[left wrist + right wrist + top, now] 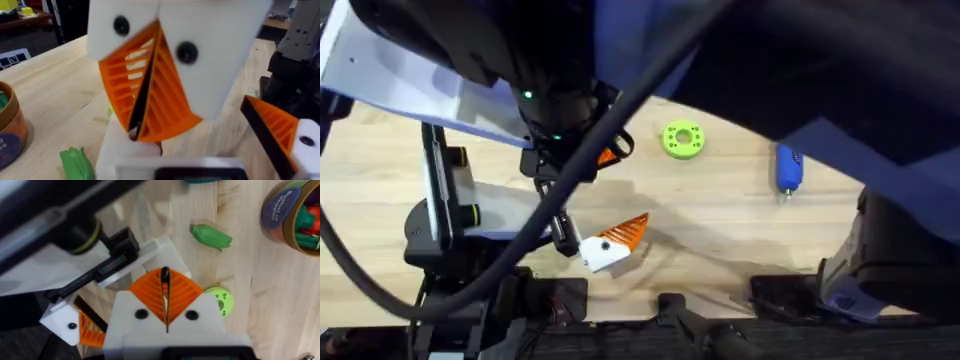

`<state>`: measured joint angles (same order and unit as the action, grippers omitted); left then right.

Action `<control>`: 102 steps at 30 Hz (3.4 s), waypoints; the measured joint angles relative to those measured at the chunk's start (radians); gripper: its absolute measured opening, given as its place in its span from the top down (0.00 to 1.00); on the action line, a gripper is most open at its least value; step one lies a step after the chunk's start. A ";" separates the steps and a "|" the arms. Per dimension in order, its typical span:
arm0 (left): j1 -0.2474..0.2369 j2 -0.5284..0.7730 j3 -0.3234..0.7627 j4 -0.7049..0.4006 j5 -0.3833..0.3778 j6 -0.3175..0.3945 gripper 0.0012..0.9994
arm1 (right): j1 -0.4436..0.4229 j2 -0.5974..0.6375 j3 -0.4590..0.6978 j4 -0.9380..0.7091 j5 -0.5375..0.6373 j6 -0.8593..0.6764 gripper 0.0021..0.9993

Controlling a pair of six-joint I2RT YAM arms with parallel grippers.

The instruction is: Pick up the gripper from the table and insert it into the empty holder that is missing its gripper. Then pick up a screw, insert it into the mounting hole, and use the screwdriver to tighten it. Finally, clean up the table by picking up the vegetable and placing it into the bucket.

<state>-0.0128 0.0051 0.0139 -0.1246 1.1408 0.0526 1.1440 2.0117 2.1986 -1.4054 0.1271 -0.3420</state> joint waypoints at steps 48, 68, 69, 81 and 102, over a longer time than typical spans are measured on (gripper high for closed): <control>0.000 0.000 0.000 -0.002 0.012 0.000 0.01 | -0.049 -0.041 0.064 -0.038 0.010 0.091 0.01; 0.000 0.000 0.000 -0.002 0.015 0.000 0.01 | -0.357 -0.199 0.056 -0.211 0.007 0.564 0.01; 0.000 0.000 0.000 -0.002 0.015 0.000 0.01 | -0.365 -0.210 0.039 -0.211 0.007 0.574 0.01; 0.000 0.000 0.000 -0.002 0.015 0.000 0.01 | -0.447 -0.557 -0.493 -0.063 0.045 0.728 0.01; 0.000 0.000 0.000 -0.002 0.015 0.000 0.01 | -0.983 -0.799 -0.966 0.154 0.049 0.859 0.01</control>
<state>-0.0128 0.0051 0.0139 -0.1265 1.1557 0.0528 0.1612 1.2127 1.2324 -1.2517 0.1757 0.5175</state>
